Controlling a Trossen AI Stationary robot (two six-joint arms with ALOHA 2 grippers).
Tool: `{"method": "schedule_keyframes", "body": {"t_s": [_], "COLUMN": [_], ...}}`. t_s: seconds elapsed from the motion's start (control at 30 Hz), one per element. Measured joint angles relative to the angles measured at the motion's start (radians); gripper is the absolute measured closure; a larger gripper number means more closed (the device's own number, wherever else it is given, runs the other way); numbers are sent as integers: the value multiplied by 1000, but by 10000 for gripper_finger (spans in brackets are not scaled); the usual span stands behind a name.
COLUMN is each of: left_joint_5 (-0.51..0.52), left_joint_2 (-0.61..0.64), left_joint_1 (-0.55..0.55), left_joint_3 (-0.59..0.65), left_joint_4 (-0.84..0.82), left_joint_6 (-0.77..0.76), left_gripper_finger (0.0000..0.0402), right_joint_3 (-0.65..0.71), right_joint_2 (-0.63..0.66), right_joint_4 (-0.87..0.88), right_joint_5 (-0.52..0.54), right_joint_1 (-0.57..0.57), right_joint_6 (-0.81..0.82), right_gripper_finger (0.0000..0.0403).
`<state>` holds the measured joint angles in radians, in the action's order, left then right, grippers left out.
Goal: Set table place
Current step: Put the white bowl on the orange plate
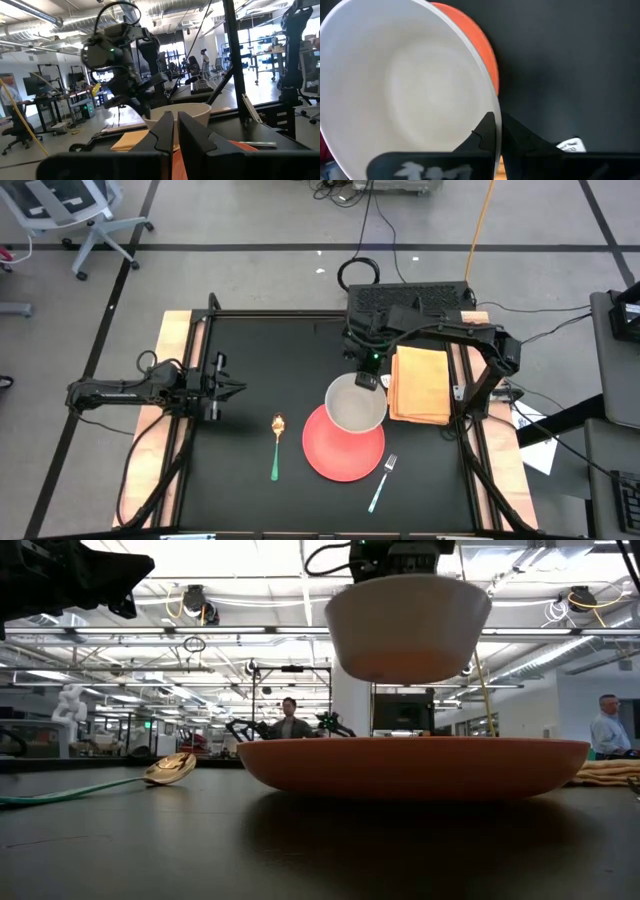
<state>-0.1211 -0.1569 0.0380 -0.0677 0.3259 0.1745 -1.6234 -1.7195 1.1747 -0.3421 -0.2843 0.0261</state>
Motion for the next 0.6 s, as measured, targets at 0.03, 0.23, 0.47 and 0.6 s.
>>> {"method": "schedule_keyframes", "body": {"t_s": [0.03,0.23,0.47,0.6], "left_joint_5": [0,0,0,0], "left_joint_2": [0,0,0,0], "left_joint_1": [0,0,0,0], "left_joint_3": [0,0,0,0], "left_joint_4": [0,11,17,18], "left_joint_6": [0,-15,-28,-29], "left_gripper_finger": [371,371,371,371], "right_joint_3": [0,0,-1,0], "right_joint_2": [0,0,-38,-78], "right_joint_4": [-9,-58,-68,-84], "right_joint_5": [1,5,5,5], "right_joint_1": [10,61,101,127], "right_joint_6": [9,63,93,94], "right_gripper_finger": [403,403,403,403]}}
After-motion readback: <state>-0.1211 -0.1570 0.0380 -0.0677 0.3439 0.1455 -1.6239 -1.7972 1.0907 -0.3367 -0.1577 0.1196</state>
